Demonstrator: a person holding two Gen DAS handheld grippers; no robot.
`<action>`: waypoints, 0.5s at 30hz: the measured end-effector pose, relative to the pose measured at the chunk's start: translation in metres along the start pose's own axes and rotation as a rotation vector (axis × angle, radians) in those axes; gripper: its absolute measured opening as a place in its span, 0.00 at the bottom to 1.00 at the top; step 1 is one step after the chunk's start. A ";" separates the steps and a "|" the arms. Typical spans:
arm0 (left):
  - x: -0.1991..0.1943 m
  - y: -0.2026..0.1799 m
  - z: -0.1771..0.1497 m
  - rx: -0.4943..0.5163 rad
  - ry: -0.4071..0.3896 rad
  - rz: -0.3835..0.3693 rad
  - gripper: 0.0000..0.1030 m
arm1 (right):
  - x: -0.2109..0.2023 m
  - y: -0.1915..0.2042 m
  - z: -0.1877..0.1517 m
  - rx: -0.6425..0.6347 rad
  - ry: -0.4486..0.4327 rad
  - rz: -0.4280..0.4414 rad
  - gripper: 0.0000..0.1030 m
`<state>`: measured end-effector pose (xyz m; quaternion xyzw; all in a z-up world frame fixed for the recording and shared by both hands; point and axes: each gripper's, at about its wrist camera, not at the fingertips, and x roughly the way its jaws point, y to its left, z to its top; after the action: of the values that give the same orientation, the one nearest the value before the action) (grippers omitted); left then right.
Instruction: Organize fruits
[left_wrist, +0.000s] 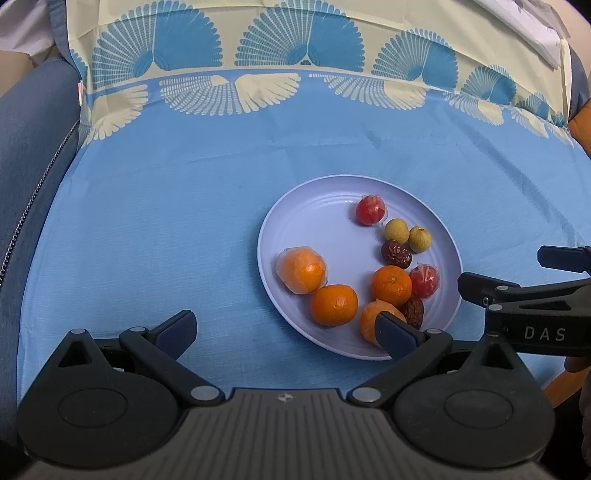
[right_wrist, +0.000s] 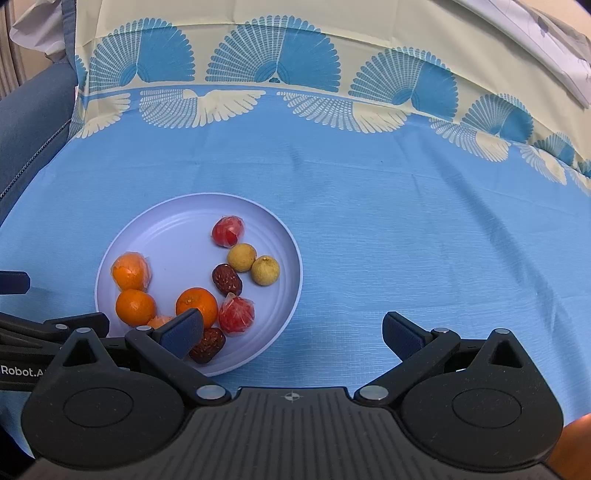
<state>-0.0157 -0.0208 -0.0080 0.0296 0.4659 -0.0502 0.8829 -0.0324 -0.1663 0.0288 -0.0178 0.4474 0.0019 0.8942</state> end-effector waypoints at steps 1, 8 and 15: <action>0.000 0.000 0.000 0.000 0.000 0.000 1.00 | 0.000 -0.001 0.000 0.001 0.000 0.000 0.99; -0.001 0.001 0.003 -0.008 -0.012 -0.014 1.00 | 0.000 -0.003 0.003 0.021 -0.003 0.002 0.99; 0.002 0.001 0.007 0.000 -0.008 -0.011 1.00 | 0.002 -0.003 0.004 0.035 -0.001 0.000 0.99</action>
<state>-0.0085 -0.0210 -0.0055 0.0268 0.4624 -0.0554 0.8845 -0.0278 -0.1695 0.0299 -0.0021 0.4470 -0.0062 0.8945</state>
